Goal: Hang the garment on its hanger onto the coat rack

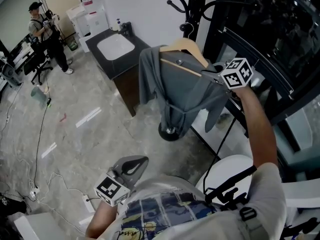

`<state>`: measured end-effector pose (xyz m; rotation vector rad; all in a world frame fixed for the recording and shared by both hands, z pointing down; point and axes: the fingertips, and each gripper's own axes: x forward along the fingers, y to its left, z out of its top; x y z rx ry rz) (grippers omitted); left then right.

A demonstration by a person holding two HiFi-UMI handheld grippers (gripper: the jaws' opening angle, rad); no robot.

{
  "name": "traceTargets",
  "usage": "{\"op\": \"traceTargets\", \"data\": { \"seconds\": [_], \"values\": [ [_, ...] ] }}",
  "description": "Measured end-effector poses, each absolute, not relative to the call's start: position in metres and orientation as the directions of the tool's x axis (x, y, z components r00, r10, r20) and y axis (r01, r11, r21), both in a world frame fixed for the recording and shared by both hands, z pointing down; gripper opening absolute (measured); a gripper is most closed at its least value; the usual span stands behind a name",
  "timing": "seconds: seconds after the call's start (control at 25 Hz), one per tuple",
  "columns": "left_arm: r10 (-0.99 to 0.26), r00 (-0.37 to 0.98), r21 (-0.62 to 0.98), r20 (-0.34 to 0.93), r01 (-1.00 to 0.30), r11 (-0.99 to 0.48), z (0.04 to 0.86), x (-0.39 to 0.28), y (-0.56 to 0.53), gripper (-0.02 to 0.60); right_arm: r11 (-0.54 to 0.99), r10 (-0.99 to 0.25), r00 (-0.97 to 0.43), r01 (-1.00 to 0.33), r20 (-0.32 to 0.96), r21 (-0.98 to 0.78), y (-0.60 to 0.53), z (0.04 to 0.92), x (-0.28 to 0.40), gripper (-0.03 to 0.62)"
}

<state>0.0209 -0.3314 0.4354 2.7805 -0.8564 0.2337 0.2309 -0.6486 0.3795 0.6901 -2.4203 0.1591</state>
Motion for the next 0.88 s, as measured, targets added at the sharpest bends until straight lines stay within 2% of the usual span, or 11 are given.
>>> {"op": "traceTargets", "data": {
  "seconds": [0.32,0.52,0.64,0.88],
  "values": [
    [-0.541,0.811,0.173,0.222,-0.578,-0.797,0.433,0.01,-0.32,0.003,0.842,-0.482,-0.66,-0.532,0.577,0.095,-0.65,0.381,0.233,0.025],
    [-0.558,0.801,0.172,0.216,-0.594,-0.786,0.429,-0.009,-0.3,0.003,0.761,-0.611,-0.628,-0.633,0.483,0.139,-0.651,0.361,0.246,0.142],
    [-0.568,0.793,0.18,0.221,-0.605,-0.776,0.433,-0.026,-0.282,0.003,0.673,-0.716,-0.554,-0.709,0.424,0.21,-0.639,0.349,0.262,0.184],
    [-0.565,0.797,0.179,0.213,-0.6,-0.78,0.434,-0.059,-0.241,0.003,0.449,-0.892,-0.38,-0.8,0.243,0.398,-0.569,0.308,0.279,0.183]
  ]
}}
